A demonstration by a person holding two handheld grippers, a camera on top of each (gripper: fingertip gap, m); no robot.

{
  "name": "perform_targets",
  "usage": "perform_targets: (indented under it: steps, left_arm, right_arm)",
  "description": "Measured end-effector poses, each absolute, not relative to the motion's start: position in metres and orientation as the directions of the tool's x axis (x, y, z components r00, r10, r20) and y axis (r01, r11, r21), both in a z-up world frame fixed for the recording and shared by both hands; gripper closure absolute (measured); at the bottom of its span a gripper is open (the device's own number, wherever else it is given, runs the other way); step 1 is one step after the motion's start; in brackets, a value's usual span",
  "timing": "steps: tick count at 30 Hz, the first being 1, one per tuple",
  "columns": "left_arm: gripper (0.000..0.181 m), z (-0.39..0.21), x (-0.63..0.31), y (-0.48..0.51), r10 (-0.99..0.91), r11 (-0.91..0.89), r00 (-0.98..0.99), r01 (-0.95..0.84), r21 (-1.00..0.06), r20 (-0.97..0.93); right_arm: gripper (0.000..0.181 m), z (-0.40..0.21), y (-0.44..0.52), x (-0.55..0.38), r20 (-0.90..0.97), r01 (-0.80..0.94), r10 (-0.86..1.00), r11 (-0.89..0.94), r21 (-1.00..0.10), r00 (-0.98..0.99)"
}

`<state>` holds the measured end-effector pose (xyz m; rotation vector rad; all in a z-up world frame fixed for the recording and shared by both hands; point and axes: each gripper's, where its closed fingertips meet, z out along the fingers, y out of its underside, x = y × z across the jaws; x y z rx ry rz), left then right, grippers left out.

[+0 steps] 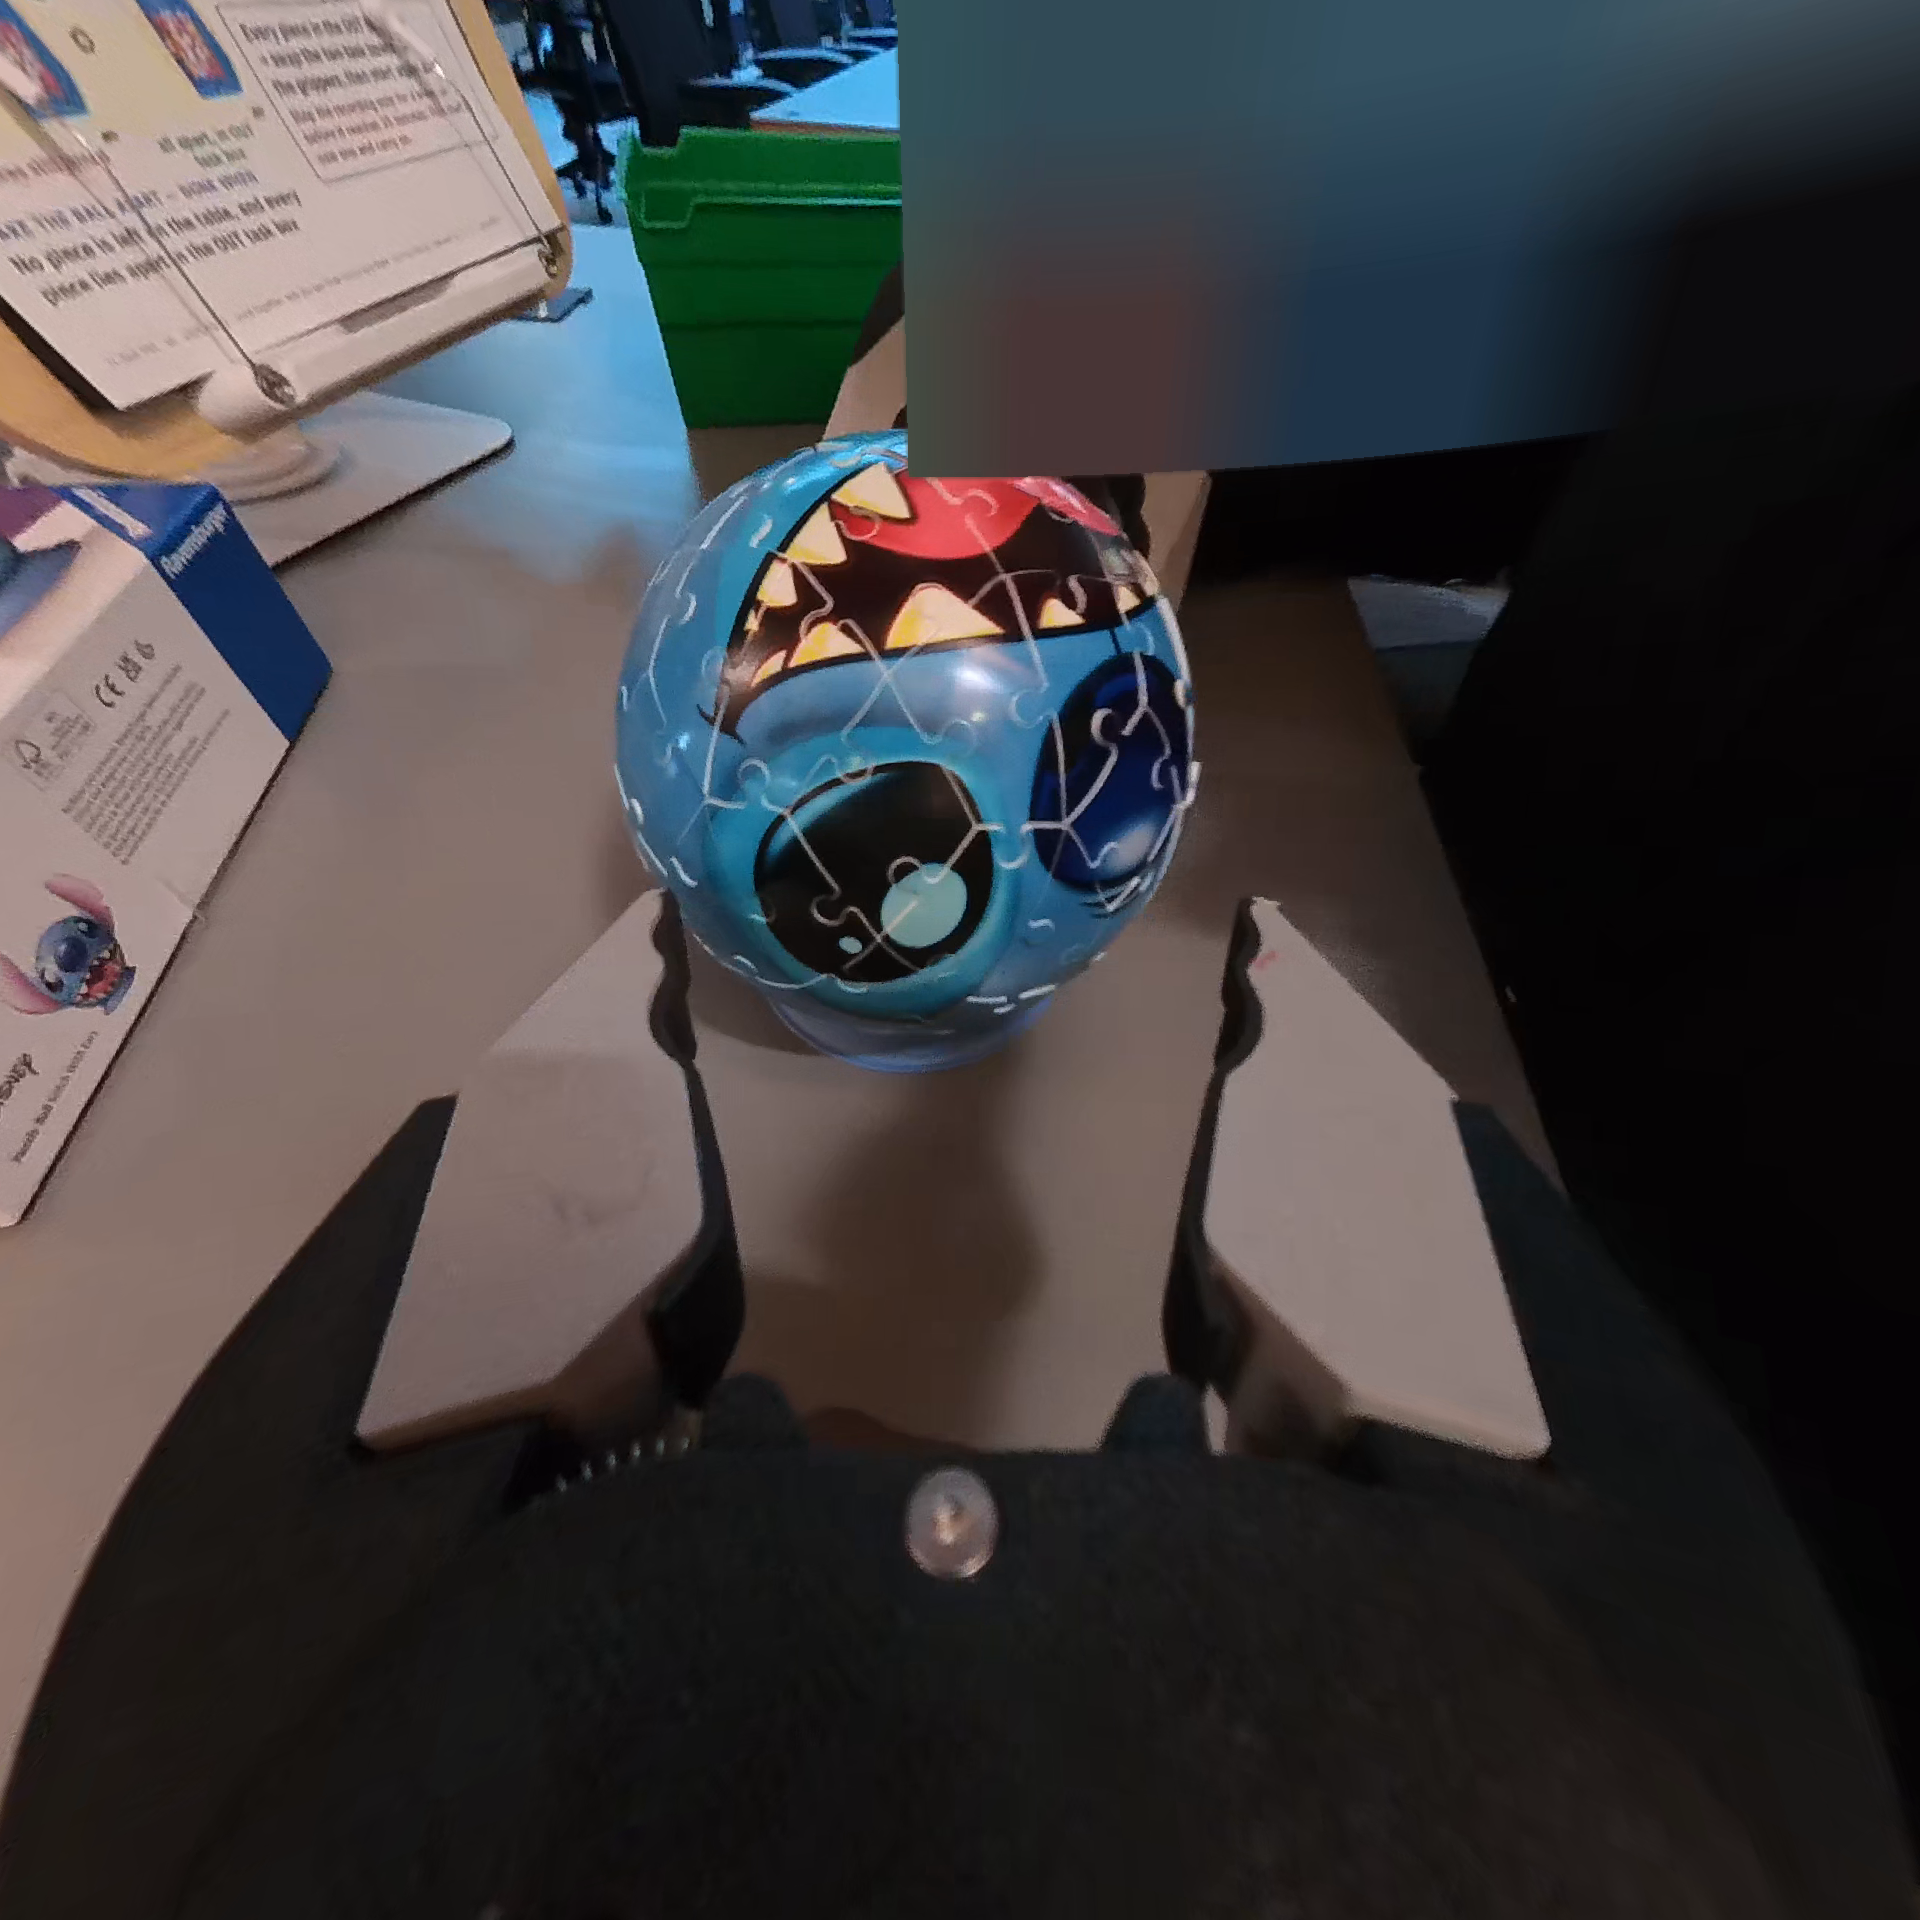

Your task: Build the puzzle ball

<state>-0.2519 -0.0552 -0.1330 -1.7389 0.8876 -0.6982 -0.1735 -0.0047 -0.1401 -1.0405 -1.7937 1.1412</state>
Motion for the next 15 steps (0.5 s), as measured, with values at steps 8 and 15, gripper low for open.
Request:
perform_targets:
  steps: [8, 15]
  left_arm:
    - [0.086, -0.12, -0.266, -0.045, -0.788, -0.187, 0.611, -0.118, -0.975, 0.077]
    - [0.089, -0.119, -0.26, -0.048, -0.811, -0.171, 0.578, -0.088, -0.981, 0.09]
  right_arm:
    - [0.096, -0.118, 0.013, -0.169, 0.167, 0.154, 0.951, 0.212, -0.965, -0.261]
    - [0.119, -0.11, 0.015, -0.167, 0.226, 0.121, 0.952, 0.255, -0.959, -0.208]
